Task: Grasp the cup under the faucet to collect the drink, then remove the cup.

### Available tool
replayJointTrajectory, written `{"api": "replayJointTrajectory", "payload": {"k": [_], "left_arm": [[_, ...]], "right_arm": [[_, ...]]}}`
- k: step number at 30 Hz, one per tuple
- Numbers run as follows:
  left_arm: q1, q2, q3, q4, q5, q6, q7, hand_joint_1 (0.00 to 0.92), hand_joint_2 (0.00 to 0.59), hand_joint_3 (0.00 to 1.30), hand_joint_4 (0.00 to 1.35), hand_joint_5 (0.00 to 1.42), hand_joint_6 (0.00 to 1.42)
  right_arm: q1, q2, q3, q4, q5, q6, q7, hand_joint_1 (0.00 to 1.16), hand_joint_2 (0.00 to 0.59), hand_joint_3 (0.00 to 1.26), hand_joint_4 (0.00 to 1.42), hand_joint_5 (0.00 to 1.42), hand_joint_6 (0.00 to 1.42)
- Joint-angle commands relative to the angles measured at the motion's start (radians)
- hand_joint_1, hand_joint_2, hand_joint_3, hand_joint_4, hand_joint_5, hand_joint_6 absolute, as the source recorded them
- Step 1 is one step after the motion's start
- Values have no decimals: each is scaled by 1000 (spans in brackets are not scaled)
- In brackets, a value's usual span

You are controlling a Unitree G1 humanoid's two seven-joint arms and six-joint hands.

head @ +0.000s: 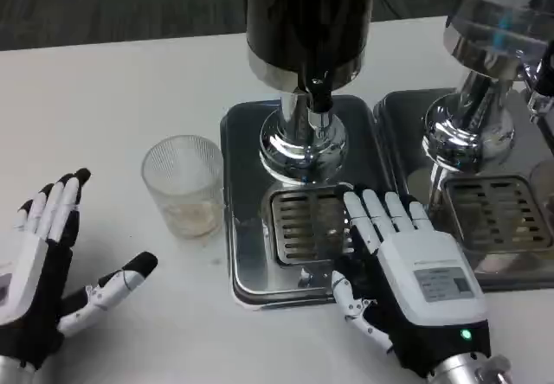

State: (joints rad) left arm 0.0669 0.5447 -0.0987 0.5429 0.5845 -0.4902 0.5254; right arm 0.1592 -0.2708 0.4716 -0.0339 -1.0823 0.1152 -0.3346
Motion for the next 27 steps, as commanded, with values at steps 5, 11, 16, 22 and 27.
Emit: {"api": "replayJointTrajectory", "payload": {"k": [5,11,16,22,27], "left_arm": [[-183,-56,-46,164,-39,-84,-43,0,52,0,0,0,0],[-271,-72,-80,250,-51,-99,-89,0,35,0,0,0,0],[-337,-70,-113,286,-14,-87,-84,18,22,0,0,0,0],[-381,-85,-117,350,-31,-90,-72,39,14,0,0,0,0],[-386,-96,-122,368,-30,-120,-50,40,10,0,0,14,0]], "right_arm": [[1,19,6,16,-4,31,-32,0,533,14,0,0,0],[-15,20,11,21,-9,33,-29,0,533,14,0,0,0],[-19,22,10,36,3,31,-33,0,534,16,0,0,0],[-11,31,20,35,-4,41,-31,0,534,22,0,0,0],[-2,32,22,25,-1,49,-28,0,533,28,0,0,0]]}}
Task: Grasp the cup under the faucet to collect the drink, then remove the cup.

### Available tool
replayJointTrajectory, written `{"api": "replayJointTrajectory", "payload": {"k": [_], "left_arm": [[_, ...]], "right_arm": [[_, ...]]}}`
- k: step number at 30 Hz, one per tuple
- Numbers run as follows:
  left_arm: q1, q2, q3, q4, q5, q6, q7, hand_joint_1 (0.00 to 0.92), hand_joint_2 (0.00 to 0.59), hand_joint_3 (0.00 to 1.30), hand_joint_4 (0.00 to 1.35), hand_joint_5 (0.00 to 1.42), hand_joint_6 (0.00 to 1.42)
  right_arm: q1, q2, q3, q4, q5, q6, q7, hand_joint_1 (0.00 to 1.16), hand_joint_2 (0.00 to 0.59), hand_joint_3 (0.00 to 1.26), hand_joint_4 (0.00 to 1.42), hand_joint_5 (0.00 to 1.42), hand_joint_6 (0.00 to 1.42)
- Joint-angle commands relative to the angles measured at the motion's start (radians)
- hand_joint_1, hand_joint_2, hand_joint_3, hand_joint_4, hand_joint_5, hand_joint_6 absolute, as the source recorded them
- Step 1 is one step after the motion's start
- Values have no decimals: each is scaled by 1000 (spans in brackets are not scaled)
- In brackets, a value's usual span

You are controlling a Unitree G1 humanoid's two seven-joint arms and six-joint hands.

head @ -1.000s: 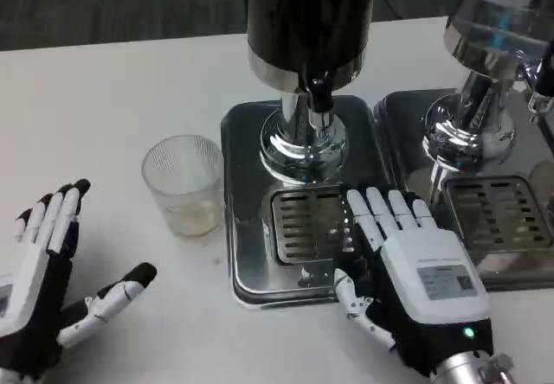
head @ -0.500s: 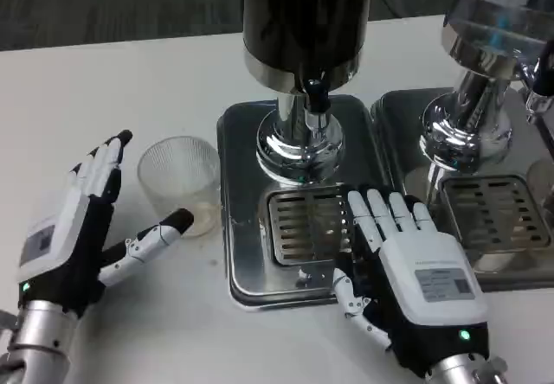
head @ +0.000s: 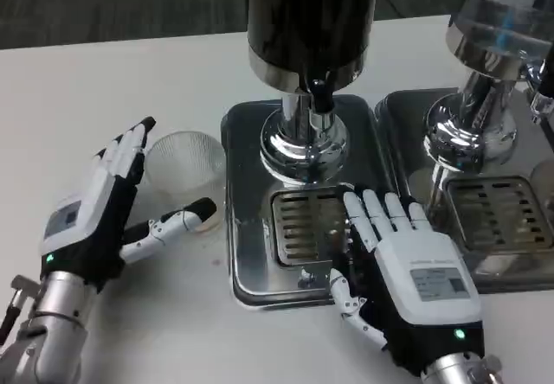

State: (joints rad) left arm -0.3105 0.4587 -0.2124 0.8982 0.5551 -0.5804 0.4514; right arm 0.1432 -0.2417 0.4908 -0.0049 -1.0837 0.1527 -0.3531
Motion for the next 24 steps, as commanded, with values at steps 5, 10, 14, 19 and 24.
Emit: {"api": "replayJointTrajectory", "payload": {"k": [5,10,14,19,24], "left_arm": [[18,-16,7,25,-17,-73,61,67,13,0,0,79,22],[12,-30,32,70,-73,-91,28,87,19,0,0,103,45],[-1,-30,34,87,-80,-100,29,90,19,0,0,117,63],[0,-29,30,92,-73,-95,31,91,19,0,0,130,78],[-9,-30,23,106,-74,-83,5,91,18,0,0,133,81]], "right_arm": [[29,11,10,-13,1,20,-10,0,526,35,0,0,0],[32,13,18,-20,-3,27,-6,0,524,41,0,0,0],[35,10,16,-25,0,30,-7,0,520,43,0,0,0],[30,12,20,-22,0,31,-8,0,518,45,0,0,0],[26,12,20,-19,4,28,-5,0,514,51,0,0,0]]}}
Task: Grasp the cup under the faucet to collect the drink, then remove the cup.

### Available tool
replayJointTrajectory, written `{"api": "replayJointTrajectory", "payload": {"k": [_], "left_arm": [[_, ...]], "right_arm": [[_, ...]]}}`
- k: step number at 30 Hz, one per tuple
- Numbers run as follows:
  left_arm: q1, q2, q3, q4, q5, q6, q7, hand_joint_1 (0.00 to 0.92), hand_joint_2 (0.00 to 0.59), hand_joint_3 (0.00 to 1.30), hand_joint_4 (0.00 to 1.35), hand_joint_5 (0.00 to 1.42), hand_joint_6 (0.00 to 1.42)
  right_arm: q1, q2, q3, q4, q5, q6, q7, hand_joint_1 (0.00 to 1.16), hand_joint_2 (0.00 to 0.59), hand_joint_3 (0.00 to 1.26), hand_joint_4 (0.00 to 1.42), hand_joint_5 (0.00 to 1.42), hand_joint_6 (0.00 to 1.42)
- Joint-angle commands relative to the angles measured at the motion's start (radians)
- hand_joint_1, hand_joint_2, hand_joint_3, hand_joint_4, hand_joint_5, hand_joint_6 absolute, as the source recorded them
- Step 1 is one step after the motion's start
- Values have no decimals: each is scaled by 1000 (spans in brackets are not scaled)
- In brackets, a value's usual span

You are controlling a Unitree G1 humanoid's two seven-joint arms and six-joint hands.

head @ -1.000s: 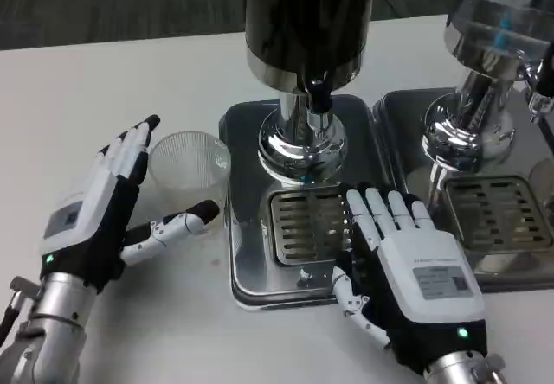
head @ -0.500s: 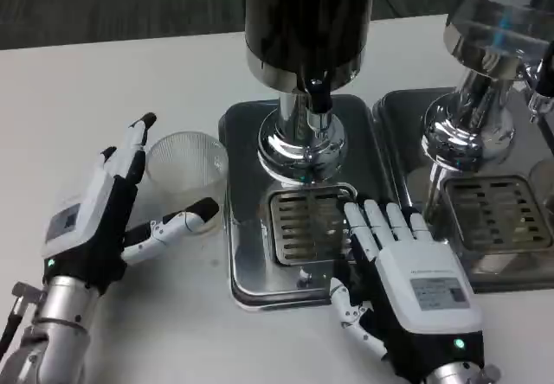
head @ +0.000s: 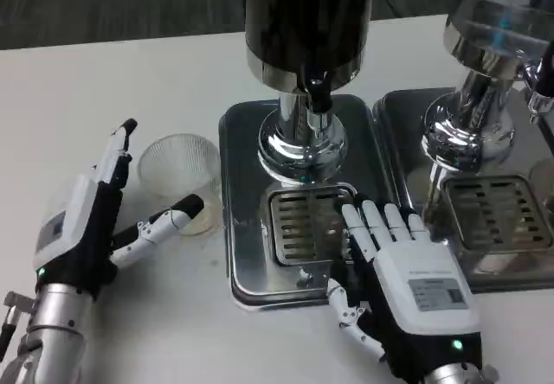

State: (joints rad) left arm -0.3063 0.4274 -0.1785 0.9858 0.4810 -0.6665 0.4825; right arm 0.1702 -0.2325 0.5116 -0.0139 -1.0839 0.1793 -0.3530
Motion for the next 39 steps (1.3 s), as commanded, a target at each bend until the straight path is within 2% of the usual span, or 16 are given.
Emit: {"api": "replayJointTrajectory", "payload": {"k": [1,8,16,19,24,33,35,37,39], "left_arm": [[-18,1,-14,21,2,7,-38,91,18,0,0,133,81],[-43,-4,-25,46,-5,41,-107,117,23,0,0,204,144],[-73,-16,-26,68,-18,52,-131,137,25,10,0,243,200],[-89,-21,-30,79,-22,54,-145,138,25,10,0,247,202],[-114,-20,-52,93,-6,51,-146,151,27,19,1,262,205],[-138,-13,-84,107,27,30,-94,202,44,125,130,385,308],[-136,-11,-90,105,33,23,-68,277,65,189,194,437,370],[-134,-10,-92,107,32,18,-53,309,81,228,236,474,408],[-130,-8,-93,106,36,12,-31,345,93,263,279,544,525]], "right_arm": [[-1,3,-2,-9,8,1,-5,0,514,52,0,0,0],[-1,6,-3,-4,16,3,-9,0,511,53,0,0,0],[4,6,-6,-10,23,1,-6,0,510,60,0,0,0],[3,4,-4,-10,20,-2,-12,0,485,64,0,0,0],[4,9,-6,-5,23,3,-15,0,476,64,0,0,0],[5,13,-7,-3,28,4,-15,0,481,81,0,0,0],[4,14,-7,-3,27,5,-14,0,482,82,0,0,0],[5,15,-7,-4,27,6,-13,0,482,82,0,0,0],[6,18,-8,-3,30,5,-11,0,482,86,0,0,0]]}}
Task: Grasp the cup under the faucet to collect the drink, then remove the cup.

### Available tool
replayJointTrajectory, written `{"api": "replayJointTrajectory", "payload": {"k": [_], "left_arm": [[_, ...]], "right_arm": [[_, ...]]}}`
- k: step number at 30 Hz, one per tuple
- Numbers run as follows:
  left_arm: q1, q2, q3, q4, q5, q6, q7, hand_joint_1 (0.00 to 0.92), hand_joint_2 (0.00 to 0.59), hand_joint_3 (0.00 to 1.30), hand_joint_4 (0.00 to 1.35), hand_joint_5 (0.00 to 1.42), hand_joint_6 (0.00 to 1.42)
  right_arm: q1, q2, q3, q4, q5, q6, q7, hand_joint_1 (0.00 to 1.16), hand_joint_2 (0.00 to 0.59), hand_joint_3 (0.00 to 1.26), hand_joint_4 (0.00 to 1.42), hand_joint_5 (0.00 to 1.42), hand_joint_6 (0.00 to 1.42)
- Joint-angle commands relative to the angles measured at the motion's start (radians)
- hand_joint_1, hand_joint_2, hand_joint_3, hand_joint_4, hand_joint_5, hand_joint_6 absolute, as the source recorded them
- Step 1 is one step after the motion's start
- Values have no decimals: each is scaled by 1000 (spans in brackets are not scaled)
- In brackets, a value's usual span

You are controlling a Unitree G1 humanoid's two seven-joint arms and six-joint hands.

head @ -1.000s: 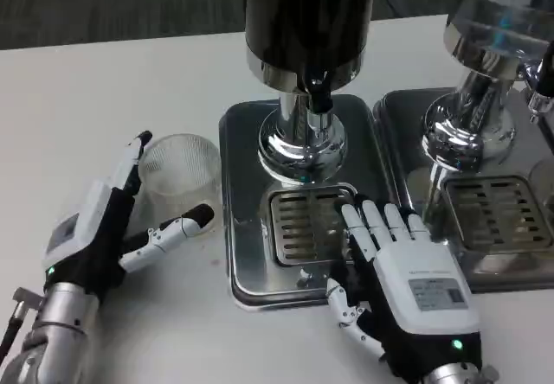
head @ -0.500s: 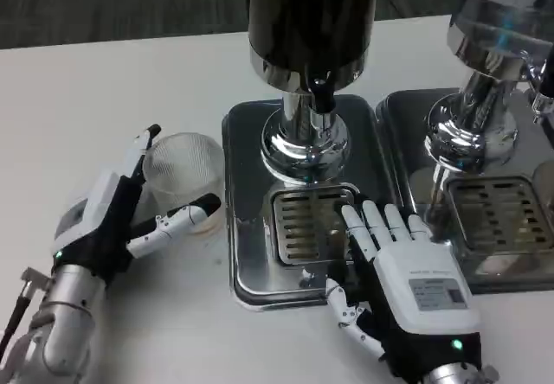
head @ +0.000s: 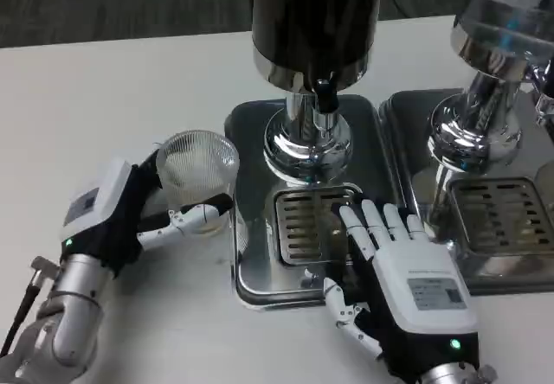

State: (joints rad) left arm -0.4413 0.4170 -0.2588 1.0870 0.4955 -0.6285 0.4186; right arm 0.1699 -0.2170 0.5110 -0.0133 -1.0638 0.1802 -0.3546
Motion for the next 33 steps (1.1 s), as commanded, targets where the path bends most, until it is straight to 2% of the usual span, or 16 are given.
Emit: {"api": "replayJointTrajectory", "payload": {"k": [1,9,22,33], "left_arm": [[6,3,-13,4,25,-29,40,360,95,271,288,557,562],[6,8,-22,10,52,-42,96,407,121,353,396,715,777],[10,4,-28,27,76,-98,225,408,147,388,436,802,876],[4,1,-34,38,84,-113,270,403,154,396,443,820,887]], "right_arm": [[6,3,-7,-4,9,5,-9,0,482,87,0,0,0],[2,5,-7,-1,11,3,-8,0,484,94,0,0,0],[0,3,-9,-3,8,5,-9,0,488,95,0,0,0],[-11,0,-20,3,16,-2,-3,0,488,95,0,0,0]]}}
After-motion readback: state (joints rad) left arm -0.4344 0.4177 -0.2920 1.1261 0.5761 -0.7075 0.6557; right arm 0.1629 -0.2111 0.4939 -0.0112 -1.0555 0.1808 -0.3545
